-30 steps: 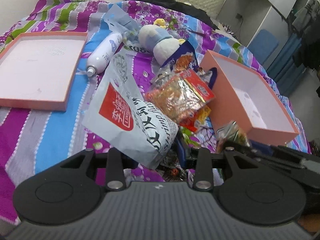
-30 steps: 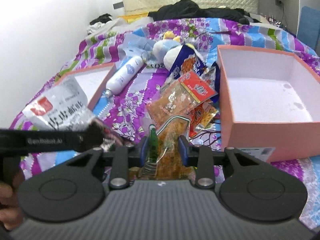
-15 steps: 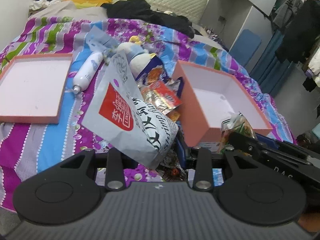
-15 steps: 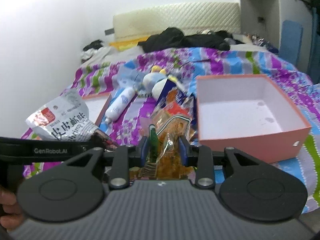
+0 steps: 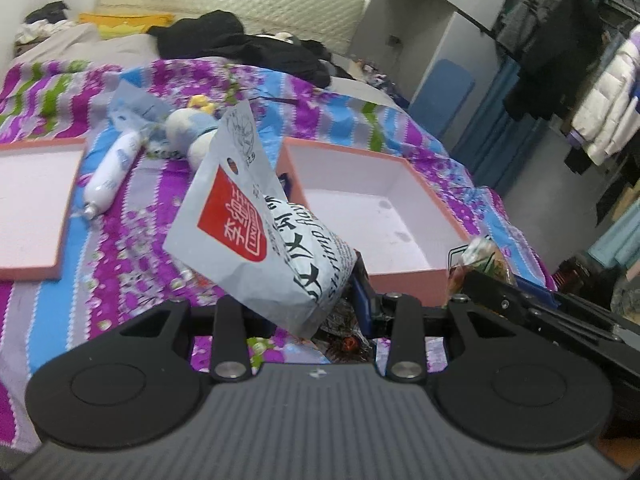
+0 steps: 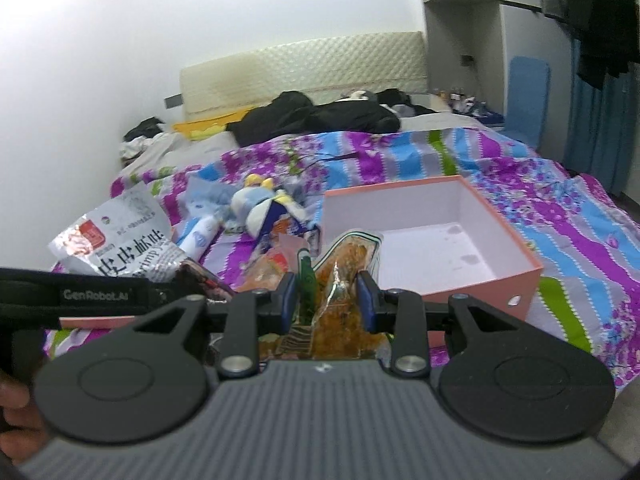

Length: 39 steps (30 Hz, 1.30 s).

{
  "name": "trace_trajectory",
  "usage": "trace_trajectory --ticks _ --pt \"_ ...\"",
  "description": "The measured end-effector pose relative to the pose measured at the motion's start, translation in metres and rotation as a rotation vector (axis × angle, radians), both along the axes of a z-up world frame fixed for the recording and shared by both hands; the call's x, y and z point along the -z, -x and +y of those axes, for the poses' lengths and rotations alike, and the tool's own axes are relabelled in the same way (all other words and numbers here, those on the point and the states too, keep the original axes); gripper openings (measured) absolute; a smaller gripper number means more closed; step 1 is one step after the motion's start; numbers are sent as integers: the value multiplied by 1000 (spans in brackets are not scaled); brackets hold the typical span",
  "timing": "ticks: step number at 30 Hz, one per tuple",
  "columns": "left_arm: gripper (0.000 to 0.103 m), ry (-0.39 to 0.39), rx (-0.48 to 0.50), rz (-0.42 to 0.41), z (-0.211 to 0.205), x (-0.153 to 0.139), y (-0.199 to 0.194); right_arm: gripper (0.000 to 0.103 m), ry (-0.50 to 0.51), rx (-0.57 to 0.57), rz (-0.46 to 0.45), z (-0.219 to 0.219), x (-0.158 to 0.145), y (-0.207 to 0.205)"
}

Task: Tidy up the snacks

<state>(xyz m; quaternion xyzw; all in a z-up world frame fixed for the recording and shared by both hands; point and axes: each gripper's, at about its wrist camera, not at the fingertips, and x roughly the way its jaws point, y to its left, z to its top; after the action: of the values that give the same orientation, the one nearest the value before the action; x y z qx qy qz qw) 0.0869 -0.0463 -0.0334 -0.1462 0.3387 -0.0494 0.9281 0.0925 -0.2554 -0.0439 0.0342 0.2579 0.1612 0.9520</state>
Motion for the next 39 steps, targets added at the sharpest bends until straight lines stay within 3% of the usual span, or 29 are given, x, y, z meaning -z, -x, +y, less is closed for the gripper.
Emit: trace_trajectory --ticks 9,20,31,39 --pt "42 -33 54 8 -33 -8 -65 35 3 43 -4 -31 0 -46" --pt "42 -64 87 50 -60 5 -193 35 13 42 -1 -55 12 -139" --pt "42 -100 147 149 -86 51 -291 35 17 45 118 -65 75 -217" --pt "42 -105 150 186 -86 80 -312 40 23 73 210 -64 111 -240"
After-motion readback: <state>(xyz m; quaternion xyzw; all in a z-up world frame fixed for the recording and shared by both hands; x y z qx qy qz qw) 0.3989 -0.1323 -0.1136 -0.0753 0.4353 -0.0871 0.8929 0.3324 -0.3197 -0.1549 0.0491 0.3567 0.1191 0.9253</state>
